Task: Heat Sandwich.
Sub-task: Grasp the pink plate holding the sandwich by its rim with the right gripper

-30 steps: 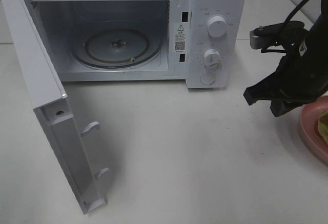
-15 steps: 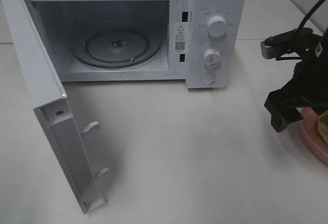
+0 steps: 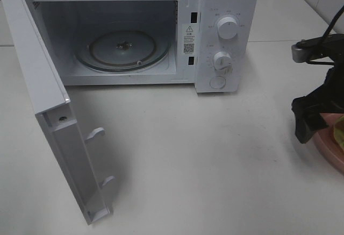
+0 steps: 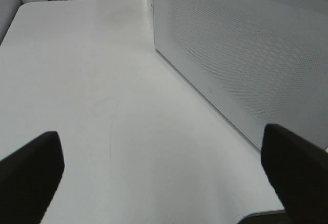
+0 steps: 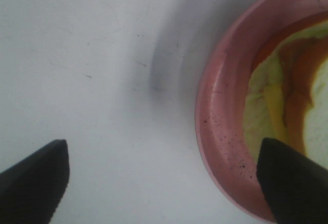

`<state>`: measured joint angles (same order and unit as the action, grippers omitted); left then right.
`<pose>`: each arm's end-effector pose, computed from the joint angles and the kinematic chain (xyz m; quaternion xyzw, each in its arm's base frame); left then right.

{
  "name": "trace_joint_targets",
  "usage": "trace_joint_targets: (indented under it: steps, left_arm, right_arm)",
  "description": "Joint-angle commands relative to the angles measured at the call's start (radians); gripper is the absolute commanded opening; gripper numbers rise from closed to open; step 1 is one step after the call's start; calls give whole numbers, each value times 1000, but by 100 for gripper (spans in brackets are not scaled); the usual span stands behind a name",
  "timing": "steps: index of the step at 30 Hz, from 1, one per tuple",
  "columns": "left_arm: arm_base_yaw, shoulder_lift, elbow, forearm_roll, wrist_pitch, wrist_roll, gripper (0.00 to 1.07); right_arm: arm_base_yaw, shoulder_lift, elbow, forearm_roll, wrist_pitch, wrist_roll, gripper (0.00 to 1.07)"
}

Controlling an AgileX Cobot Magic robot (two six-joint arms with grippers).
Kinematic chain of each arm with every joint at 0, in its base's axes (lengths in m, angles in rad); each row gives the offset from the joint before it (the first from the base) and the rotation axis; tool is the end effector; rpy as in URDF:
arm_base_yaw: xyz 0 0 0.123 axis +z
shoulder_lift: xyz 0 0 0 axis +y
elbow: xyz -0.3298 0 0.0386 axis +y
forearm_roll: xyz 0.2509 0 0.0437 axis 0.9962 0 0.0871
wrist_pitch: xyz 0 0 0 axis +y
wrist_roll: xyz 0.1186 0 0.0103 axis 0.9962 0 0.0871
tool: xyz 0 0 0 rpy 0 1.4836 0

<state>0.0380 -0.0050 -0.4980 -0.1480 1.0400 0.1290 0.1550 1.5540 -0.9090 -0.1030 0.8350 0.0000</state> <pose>-0.0241 -0.0161 0.2683 0.0406 0.8437 -0.0294 0.5345 0.2791 0.0344 0.2207 -0.1079 0.9893 -0.0341 0.0917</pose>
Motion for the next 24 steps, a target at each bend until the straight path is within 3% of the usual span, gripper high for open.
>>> trace_joint_targets:
  steps: [1,24]
  left_arm:
    - [-7,-20,4,-2,-9,-2,101]
    - [-7,-20,4,-2,-9,-2,101]
  right_arm:
    - [-33,3,14,23,-14,-41,93]
    - [-75,247,19,7,-126,-11,86]
